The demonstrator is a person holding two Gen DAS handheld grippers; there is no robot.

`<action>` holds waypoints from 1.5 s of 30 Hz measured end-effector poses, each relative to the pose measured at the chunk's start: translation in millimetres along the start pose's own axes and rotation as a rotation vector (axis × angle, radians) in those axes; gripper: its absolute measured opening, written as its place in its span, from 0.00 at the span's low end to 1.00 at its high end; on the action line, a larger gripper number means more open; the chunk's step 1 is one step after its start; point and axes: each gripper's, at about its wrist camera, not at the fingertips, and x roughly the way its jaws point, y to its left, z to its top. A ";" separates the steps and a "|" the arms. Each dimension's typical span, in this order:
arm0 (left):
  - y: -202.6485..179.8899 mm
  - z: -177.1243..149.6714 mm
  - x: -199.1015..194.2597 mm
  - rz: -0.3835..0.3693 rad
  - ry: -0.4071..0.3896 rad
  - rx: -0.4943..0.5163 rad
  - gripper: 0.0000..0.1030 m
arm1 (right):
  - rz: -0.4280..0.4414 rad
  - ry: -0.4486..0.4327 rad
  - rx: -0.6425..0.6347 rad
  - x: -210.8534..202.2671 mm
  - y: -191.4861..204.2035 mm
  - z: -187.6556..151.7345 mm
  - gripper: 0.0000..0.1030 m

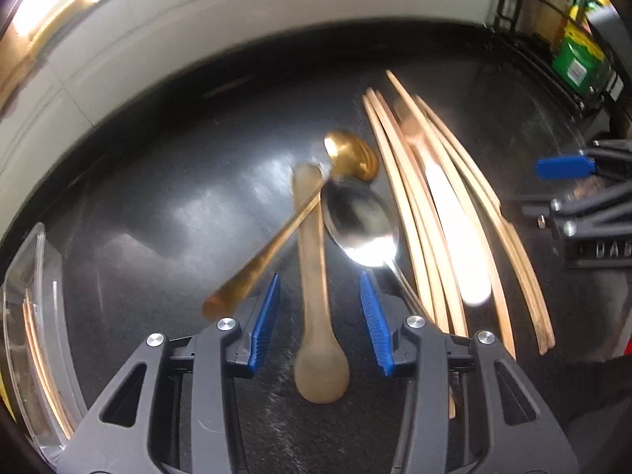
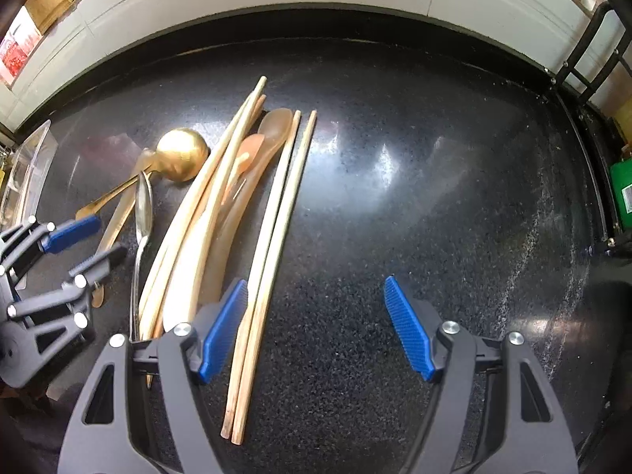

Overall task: Organize utensils
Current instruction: 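Grasp the beige wooden spoon with the left tool while the right tool grasps two chopsticks, then carry the wooden spoon and chopsticks together over the clear plastic tray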

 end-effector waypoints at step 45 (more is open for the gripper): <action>6.3 15.3 -86.3 0.168 -0.258 -0.041 0.09 | 0.023 -0.002 0.074 -12.6 -23.5 -2.7 0.13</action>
